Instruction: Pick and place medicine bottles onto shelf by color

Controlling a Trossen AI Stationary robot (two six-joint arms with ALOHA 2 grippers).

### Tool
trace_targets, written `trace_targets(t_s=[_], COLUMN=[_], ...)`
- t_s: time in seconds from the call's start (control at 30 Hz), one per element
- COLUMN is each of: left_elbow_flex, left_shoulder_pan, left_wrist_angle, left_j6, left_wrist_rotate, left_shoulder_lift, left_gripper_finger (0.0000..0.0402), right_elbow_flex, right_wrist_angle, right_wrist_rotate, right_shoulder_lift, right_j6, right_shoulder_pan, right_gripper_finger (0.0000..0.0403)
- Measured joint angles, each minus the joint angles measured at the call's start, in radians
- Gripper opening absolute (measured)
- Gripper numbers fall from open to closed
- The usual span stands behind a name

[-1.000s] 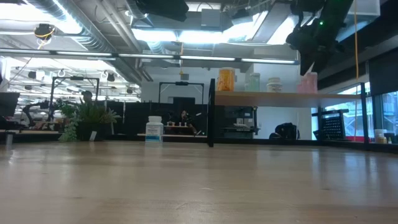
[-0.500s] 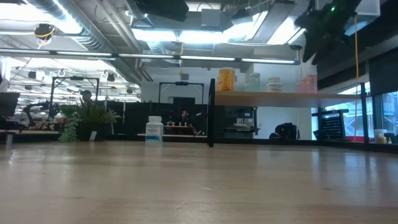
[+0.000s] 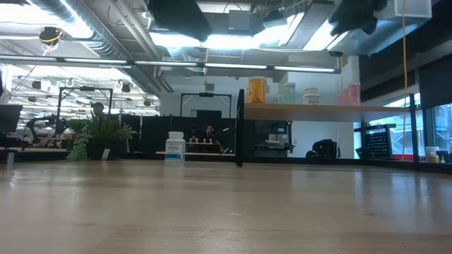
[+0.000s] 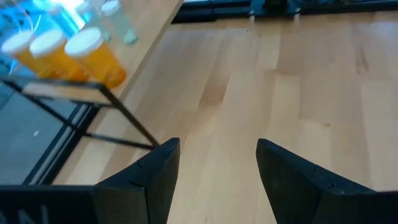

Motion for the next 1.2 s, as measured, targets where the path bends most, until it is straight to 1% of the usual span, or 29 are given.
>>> trace_targets(t_s=[0.1, 0.23, 0.43, 0.63, 0.77, 0.83, 0.9, 1.0, 1.07, 1.1, 1.2], left_elbow_flex=[0.0, 0.0, 0.0, 0.0, 0.0, 0.0, 0.0, 0.0, 0.0, 0.0, 0.0], left_shoulder_pan=[0.015, 0.043, 0.063, 0.064, 0.064, 0.064, 0.064, 0.064, 0.064, 0.064, 0.064], left_wrist_angle=[-0.033, -0.06, -0.081, -0.082, -0.11, -0.118, -0.121, -0.121, -0.121, -0.121, -0.121], left_j6=[-0.033, -0.086, -0.101, -0.096, -0.097, -0.096, -0.094, -0.071, -0.035, -0.012, 0.049], left_wrist_rotate=[0.0, 0.001, 0.001, 0.002, 0.015, 0.047, 0.084, 0.157, 0.233, 0.284, 0.446], left_shoulder_lift=[0.0, 0.0, 0.0, 0.0, 0.0, 0.0, 0.0, 0.0, 0.0, 0.0, 0.0], left_gripper_finger=[0.0206, 0.0206, 0.0206, 0.0206, 0.0206, 0.0206, 0.0206, 0.0206, 0.0206, 0.0206, 0.0206], right_elbow_flex=[0.0, -0.012, -0.014, -0.014, -0.015, -0.015, -0.015, -0.015, -0.016, -0.016, -0.016], right_wrist_angle=[0.063, 0.155, 0.165, 0.129, 0.059, 0.032, 0.02, 0.012, 0.014, 0.018, 0.02], right_wrist_rotate=[-0.037, -0.037, -0.037, -0.037, -0.039, -0.041, -0.068, -0.185, -0.243, -0.253, -0.249], right_shoulder_lift=[0.006, 0.018, 0.054, 0.109, 0.143, 0.159, 0.173, 0.188, 0.191, 0.192, 0.192], right_j6=[-0.006, -0.087, -0.202, -0.2, -0.089, -0.034, -0.017, 0.007, 0.014, 0.031, 0.061], right_shoulder_pan=[0.101, 0.236, 0.425, 0.59, 0.68, 0.716, 0.745, 0.779, 0.795, 0.802, 0.812], right_gripper_finger=[0.0192, 0.0192, 0.0192, 0.0192, 0.0192, 0.0192, 0.0192, 0.0192, 0.0192, 0.0192, 0.0192])
